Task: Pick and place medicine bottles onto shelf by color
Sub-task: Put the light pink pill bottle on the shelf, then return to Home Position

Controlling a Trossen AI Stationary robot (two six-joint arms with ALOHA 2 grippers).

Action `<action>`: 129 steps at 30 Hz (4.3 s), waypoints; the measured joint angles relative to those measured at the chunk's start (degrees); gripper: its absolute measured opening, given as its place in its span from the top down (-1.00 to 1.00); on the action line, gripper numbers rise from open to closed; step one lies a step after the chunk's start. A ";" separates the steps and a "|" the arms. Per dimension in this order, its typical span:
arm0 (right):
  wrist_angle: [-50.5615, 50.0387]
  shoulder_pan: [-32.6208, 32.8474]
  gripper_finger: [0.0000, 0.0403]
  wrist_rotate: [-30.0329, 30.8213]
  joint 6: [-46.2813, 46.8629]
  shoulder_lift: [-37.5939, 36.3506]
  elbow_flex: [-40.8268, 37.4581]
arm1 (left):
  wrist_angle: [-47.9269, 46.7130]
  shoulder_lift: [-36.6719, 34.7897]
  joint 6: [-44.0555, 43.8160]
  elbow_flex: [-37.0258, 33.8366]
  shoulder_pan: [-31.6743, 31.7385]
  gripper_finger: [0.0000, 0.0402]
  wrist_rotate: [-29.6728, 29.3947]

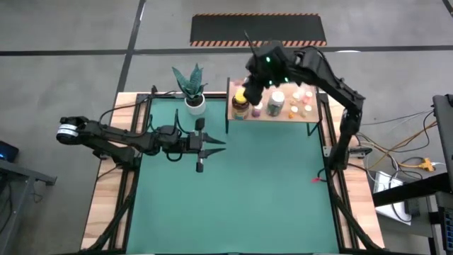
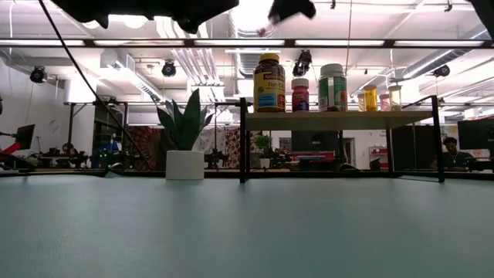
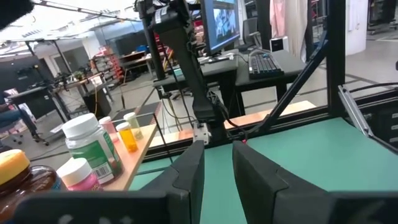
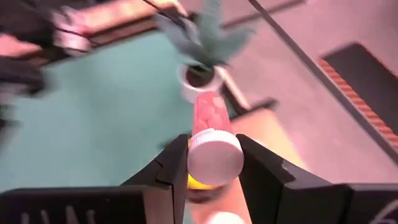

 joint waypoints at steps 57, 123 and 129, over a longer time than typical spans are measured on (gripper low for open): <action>-19.62 -18.91 0.21 -10.09 -4.75 17.18 0.02 | 0.40 0.02 -0.19 -0.04 0.00 0.67 -0.11; 105.30 36.41 0.96 4.34 -22.08 -70.92 -127.21 | -2.11 -34.33 11.53 -22.94 -16.63 0.67 -11.98; 105.30 36.41 0.96 4.24 -21.12 -79.28 -132.44 | 0.53 -37.20 11.69 -25.97 -16.61 0.67 -12.81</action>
